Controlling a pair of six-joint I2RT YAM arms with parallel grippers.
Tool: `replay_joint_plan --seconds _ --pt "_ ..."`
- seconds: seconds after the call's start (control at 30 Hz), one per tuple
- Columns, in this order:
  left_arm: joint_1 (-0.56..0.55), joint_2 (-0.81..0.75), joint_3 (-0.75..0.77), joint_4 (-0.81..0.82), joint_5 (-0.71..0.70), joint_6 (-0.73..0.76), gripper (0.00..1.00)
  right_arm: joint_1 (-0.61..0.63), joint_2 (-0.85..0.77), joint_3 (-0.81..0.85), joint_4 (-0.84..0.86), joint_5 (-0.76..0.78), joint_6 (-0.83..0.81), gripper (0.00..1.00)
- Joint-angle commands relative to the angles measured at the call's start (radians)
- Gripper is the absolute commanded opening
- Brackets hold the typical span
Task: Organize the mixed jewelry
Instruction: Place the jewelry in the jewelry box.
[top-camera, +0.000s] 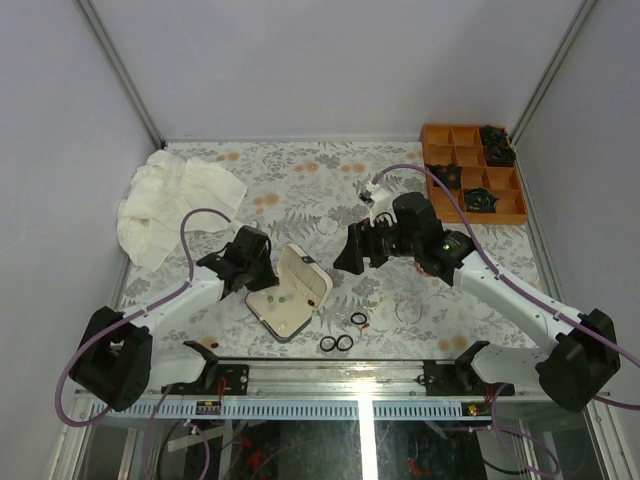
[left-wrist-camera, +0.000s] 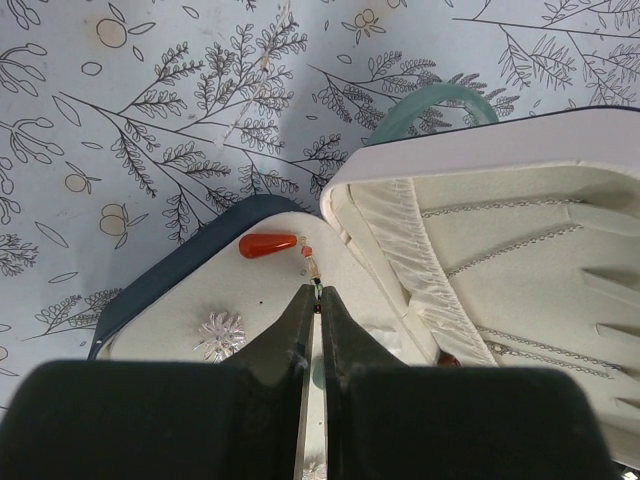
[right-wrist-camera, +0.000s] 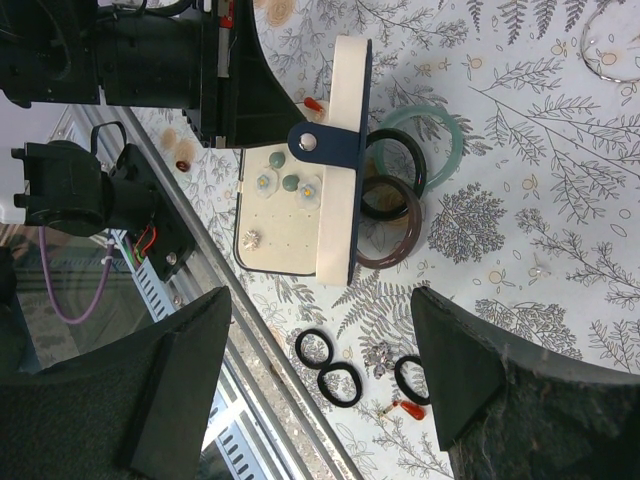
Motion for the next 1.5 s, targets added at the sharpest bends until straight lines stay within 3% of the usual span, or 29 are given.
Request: replay_joint_plan --seconds 0.0,0.43,0.7,0.87,1.47 --pt "0.005 0.007 0.019 0.045 -0.006 0.007 0.0 -0.006 -0.015 0.002 0.045 -0.024 0.008 0.79" --pt "0.005 0.029 0.024 0.02 -0.02 0.017 0.0 -0.006 -0.023 0.009 0.024 -0.007 0.005 0.8" --pt "0.005 0.03 0.03 -0.014 -0.034 0.032 0.0 -0.006 -0.14 0.104 -0.208 0.239 -0.043 0.82" --pt "0.007 0.059 0.042 -0.015 -0.021 0.042 0.0 -0.006 -0.241 0.044 -0.207 0.373 -0.041 0.84" --pt "0.007 0.072 0.059 -0.044 -0.017 0.063 0.0 -0.006 -0.204 0.009 -0.162 0.344 -0.046 0.85"
